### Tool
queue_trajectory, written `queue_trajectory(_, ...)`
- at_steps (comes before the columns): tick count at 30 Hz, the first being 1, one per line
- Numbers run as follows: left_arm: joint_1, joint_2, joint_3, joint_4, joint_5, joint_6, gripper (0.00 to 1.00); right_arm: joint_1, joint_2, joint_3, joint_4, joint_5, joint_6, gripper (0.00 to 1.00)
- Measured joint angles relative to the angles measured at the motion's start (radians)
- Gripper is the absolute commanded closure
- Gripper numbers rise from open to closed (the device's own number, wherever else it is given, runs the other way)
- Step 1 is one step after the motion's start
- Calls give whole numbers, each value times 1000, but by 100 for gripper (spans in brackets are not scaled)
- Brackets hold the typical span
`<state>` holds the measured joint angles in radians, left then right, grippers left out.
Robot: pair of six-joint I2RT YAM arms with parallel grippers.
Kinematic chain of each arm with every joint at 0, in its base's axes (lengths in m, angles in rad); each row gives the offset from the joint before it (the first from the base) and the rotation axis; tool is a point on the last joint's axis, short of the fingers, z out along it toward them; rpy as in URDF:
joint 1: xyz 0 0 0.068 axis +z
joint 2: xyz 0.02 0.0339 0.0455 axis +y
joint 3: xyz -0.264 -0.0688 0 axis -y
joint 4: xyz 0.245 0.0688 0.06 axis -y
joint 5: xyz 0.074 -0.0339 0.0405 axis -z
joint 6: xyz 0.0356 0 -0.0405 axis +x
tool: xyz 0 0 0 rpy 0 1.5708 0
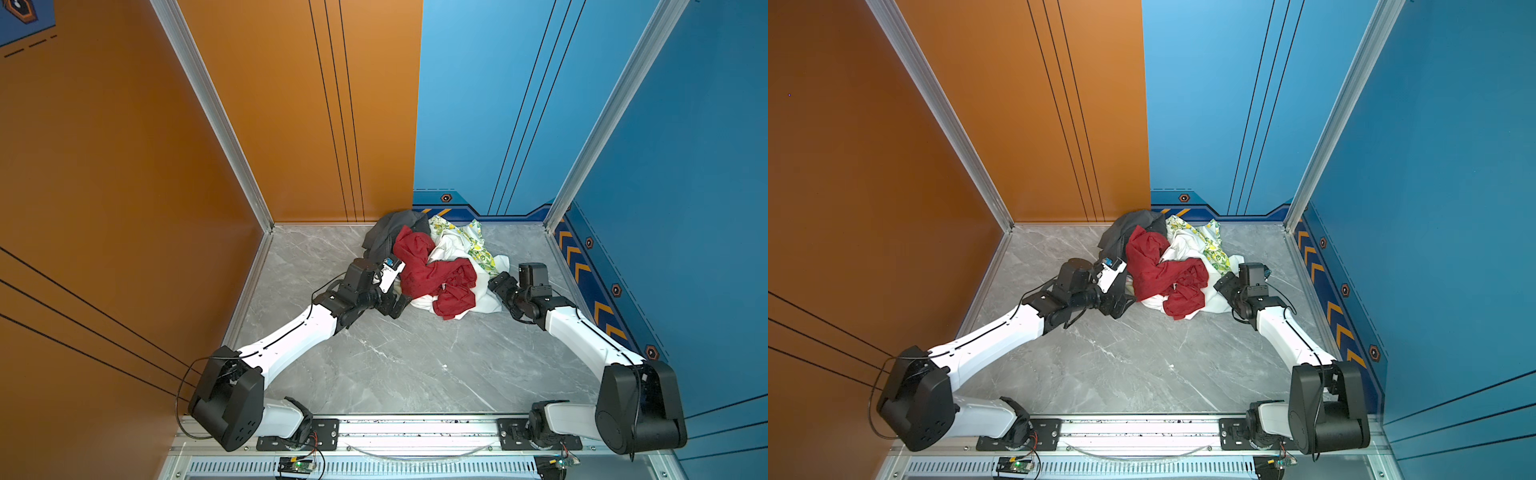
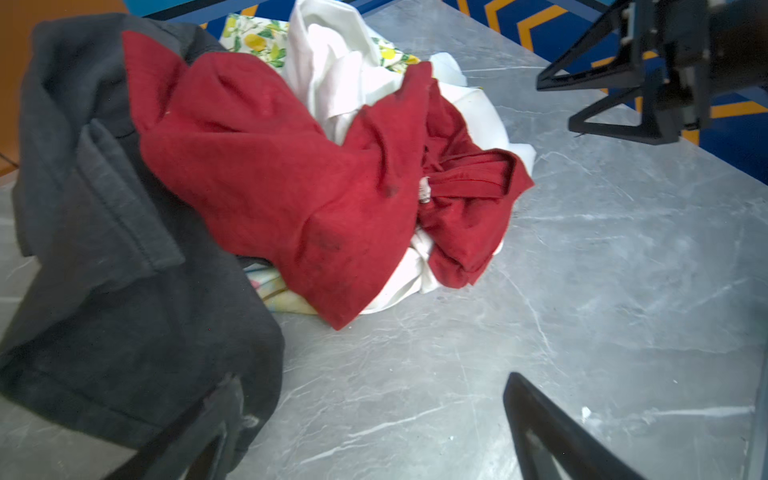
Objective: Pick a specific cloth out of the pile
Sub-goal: 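Reach both grippers toward the pile, right gripper to the white cloth edge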
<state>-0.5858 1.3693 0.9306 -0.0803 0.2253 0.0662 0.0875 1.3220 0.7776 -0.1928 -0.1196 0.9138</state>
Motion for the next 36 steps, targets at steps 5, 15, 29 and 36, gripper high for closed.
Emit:
queue_trajectory(5,-50,-1,0,0,26,28,2,18,27,-6,0,-34,25,12)
queue_trajectory(15,-58,-1,0,-29,10,51,2,43,129,-22,19,-57,43,13)
queue_trajectory(29,-58,-4,0,-45,-5,58,2,43,232,-18,77,-60,46,12)
queue_trajectory(36,-44,-23,0,-43,-4,45,2,43,263,3,105,-37,45,19)
